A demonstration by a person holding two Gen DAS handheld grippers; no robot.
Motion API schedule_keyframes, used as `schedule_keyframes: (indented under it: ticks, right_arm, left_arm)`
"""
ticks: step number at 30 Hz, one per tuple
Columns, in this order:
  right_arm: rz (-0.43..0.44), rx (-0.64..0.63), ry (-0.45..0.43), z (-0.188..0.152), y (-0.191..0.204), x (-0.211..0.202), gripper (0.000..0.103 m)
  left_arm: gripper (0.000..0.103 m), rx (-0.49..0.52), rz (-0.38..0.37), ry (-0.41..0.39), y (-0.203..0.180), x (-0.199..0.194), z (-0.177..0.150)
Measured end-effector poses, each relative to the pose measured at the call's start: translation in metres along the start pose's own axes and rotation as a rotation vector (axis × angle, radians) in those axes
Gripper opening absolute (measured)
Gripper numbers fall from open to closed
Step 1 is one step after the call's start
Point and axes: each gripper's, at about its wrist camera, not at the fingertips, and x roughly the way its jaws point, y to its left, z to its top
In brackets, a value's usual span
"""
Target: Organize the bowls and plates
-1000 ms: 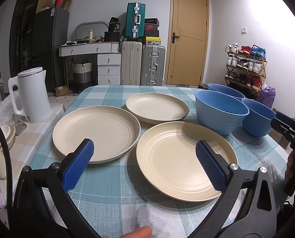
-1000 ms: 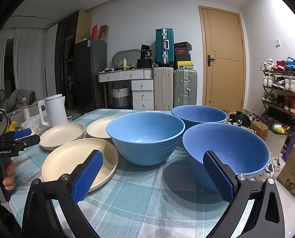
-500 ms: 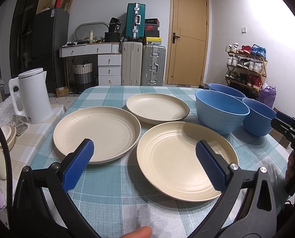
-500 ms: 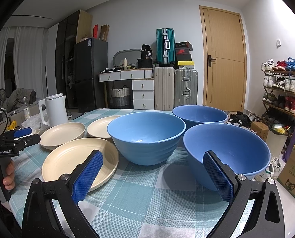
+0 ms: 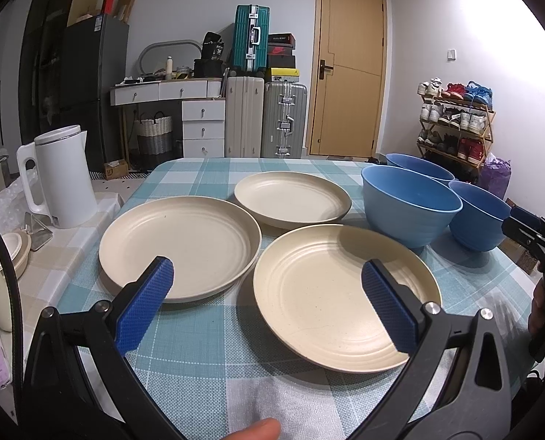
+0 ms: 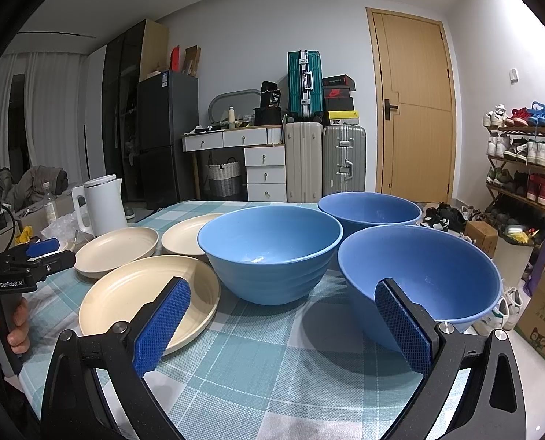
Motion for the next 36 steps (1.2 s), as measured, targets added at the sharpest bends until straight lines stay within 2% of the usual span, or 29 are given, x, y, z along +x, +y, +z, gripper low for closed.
schedule_keyframes:
  ticks: [29, 36]
  right_arm:
    - [-0.004, 0.008, 0.013, 0.002, -0.007, 0.003, 0.103]
    - [-0.023, 0.028, 0.043, 0.002, -0.012, 0.009, 0.103]
  left_arm:
    - [0.103, -0.009, 0.005, 0.009, 0.005, 0.004, -0.004]
    - [0.103, -0.022, 0.021, 0.027, 0.006, 0.007, -0.004]
